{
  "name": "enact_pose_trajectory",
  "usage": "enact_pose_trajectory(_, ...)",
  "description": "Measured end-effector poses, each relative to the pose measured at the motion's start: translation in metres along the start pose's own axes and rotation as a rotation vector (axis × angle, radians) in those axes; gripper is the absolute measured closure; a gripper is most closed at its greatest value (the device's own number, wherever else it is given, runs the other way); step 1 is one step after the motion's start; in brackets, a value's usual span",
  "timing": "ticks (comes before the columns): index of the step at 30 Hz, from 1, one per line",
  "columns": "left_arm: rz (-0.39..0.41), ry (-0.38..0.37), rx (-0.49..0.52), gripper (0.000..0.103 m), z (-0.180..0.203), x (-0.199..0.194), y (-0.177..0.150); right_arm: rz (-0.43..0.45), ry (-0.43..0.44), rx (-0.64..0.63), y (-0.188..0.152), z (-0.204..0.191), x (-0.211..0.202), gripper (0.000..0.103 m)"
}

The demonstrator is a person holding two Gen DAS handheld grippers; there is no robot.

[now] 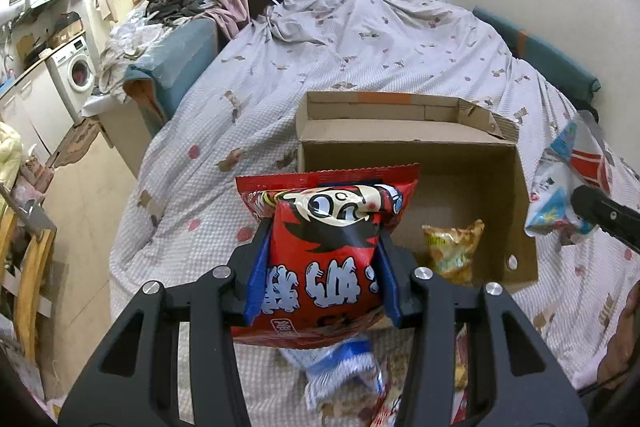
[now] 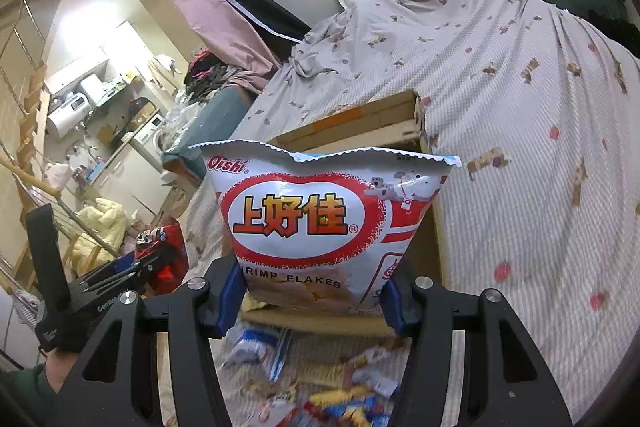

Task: Organize snacks
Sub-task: 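Lower both bags into the box and open both tools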

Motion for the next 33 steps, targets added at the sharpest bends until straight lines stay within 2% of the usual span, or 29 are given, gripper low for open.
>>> enact_pose_trajectory(5, 0.002, 0.003, 0.011, 0.061, 0.009, 0.025, 0.000, -0.027, -0.017, 0.024, 0.003, 0.015, 0.028, 0.045)
enact_pose_trajectory(12, -0.022, -0.028, 0.019, 0.061, 0.016, 0.050, -0.017, -0.085, -0.030, 0.007, -0.002, 0.016, 0.059, 0.045)
enact_pose_trajectory(15, -0.042, -0.037, 0.028, 0.061, 0.018, 0.060, -0.024, -0.124, -0.055, -0.025, -0.009, 0.016, 0.077, 0.045)
enact_pose_trajectory(19, -0.023, -0.039, 0.049, 0.060, 0.022, 0.063, -0.024, -0.166, -0.095, -0.080, -0.016, 0.016, 0.098, 0.044)
enact_pose_trajectory(25, -0.020, -0.045, 0.073, 0.060, 0.029, 0.066, -0.028, -0.184, -0.095, -0.085, -0.020, 0.016, 0.107, 0.044)
enact_pose_trajectory(33, -0.047, -0.060, 0.042, 0.059, 0.029, 0.071, -0.030, -0.175, -0.099, -0.034, -0.018, 0.024, 0.106, 0.042)
Point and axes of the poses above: each gripper's, at about its wrist camera, not at the fingertips, and x roughly the way its jaws point, z to its right, y to its top, the point moved 5 cm from there along x, roughly the way its jaws point, and after that the axes turned 12 degrees about z, right-handed, at the moved point
